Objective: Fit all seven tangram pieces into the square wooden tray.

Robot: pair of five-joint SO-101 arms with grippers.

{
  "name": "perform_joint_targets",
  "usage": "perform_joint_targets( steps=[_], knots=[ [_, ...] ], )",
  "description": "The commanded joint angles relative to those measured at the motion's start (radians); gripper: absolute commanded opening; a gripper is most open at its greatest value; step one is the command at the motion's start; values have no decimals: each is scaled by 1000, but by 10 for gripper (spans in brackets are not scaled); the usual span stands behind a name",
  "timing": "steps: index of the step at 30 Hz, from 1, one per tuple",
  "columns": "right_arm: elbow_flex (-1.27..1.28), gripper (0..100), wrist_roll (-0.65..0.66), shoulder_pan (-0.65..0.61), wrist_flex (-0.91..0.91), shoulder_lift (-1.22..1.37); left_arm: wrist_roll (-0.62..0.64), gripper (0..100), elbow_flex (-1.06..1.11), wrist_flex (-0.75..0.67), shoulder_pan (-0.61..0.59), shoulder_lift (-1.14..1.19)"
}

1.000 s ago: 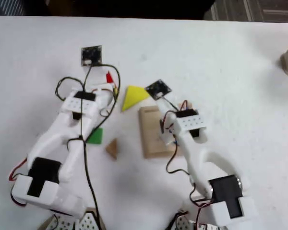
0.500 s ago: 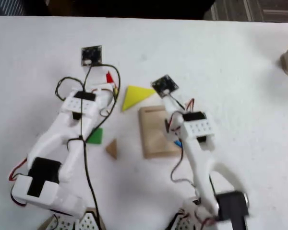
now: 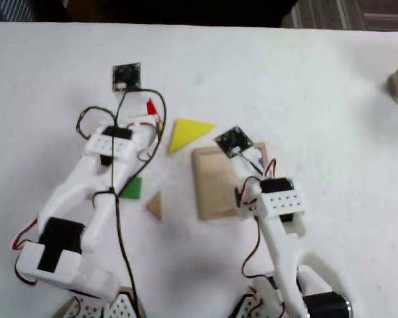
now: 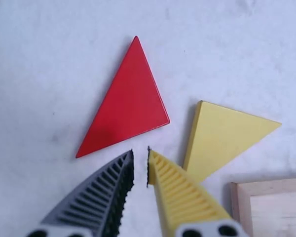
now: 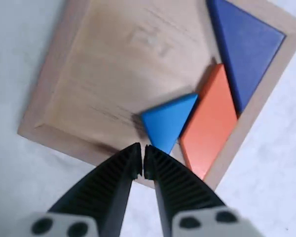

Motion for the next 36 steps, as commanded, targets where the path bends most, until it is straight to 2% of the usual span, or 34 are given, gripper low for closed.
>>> perform_joint_targets(
  steps=[1, 8, 25, 27, 30, 36],
  knots=[
    [-26, 18, 9, 15, -13, 13, -11, 86, -54, -20, -13, -4],
    [-118, 18, 6, 31, -19, 134, -11, 86, -54, -20, -13, -4],
    [-147, 18, 5, 48, -137, 147, -11, 86, -54, -18, -24, -5],
    [-143, 18, 5, 50, -122, 137, -11, 86, -54, -21, -30, -5],
    [-141, 18, -18, 56, 5, 59, -11, 86, -54, -21, -30, -8],
    [44, 17, -28, -68, -68, -102, -11, 86, -54, -23, -30, -5]
  ],
)
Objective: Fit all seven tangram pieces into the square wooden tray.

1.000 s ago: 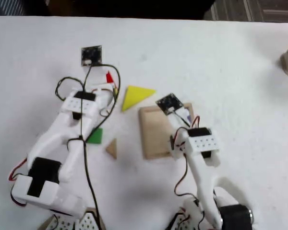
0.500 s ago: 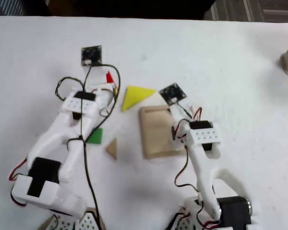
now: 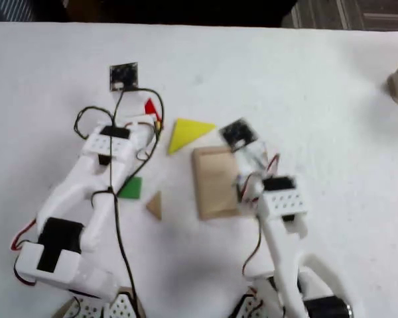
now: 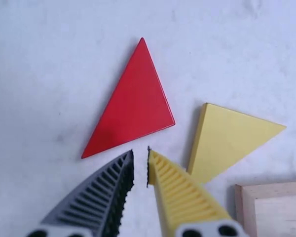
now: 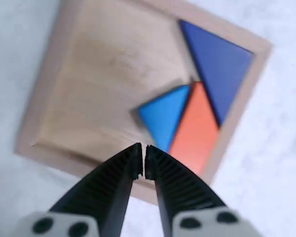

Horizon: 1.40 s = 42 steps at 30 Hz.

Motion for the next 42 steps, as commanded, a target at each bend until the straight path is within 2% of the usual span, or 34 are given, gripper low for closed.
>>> perform_joint_targets(
  steps=[1, 13, 23, 31, 42],
  knots=[
    [21, 17, -12, -39, -24, -44, -9, 86, -54, -23, -15, -5],
    [-235, 17, -18, 44, -7, 306, -9, 86, -54, -23, -15, -5],
    [-239, 17, -18, 53, -5, 298, -9, 86, -54, -23, -15, -7],
    [-229, 18, -23, 74, 82, 213, -9, 85, -54, -15, -16, -13],
    [-169, 18, -259, 45, 30, 96, -12, 84, -46, -15, -31, -12]
  ],
)
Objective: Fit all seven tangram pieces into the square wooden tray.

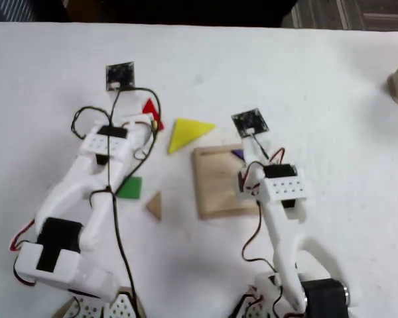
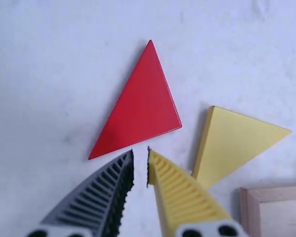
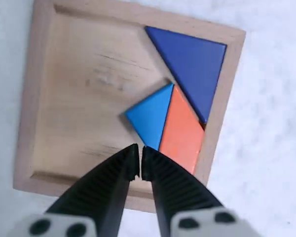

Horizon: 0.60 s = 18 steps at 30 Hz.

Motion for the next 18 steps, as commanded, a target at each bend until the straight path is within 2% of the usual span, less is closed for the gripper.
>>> perform_joint_targets(
  steps=[1, 6, 11, 15, 18],
  knots=[
    [-11, 18, -41, -19, -16, -44, -32, 84, -44, -11, -18, -12],
    [-8, 19, -48, -38, -47, -44, -190, 83, -3, 41, -70, -12],
    [-6, 19, -49, -30, -61, -35, -193, 83, 41, 41, -119, -13],
    [-5, 19, -49, -30, -56, -35, -196, 83, 43, 46, -97, -13],
    [8, 19, -49, -30, -54, -35, -198, 83, 44, 107, -88, -12]
  ],
)
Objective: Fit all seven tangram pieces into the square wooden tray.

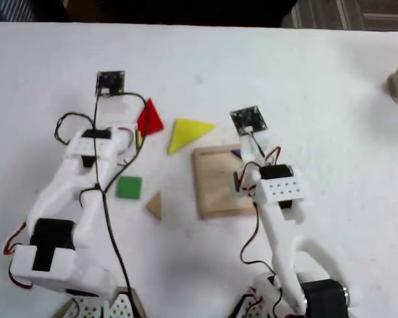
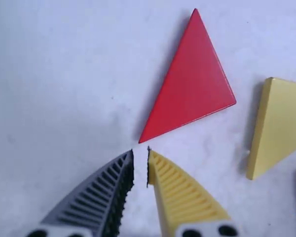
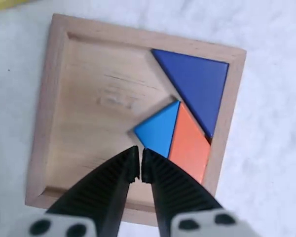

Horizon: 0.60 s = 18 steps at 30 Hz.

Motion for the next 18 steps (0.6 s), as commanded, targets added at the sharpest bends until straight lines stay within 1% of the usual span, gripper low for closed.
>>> perform_joint_targets(
  steps=[1, 11, 16, 18],
  knots=[
    [14, 19, -8, -4, -16, -33, -11, 83, -9, 55, 18, -10],
    [23, 18, -8, -45, -10, -38, -11, 83, -11, 60, 19, -12],
    [-17, 18, -18, 30, 53, -82, -6, 83, -11, 60, 8, -12],
    [-18, 18, -84, 31, 58, -99, -6, 83, -11, 60, 15, -12]
  ],
)
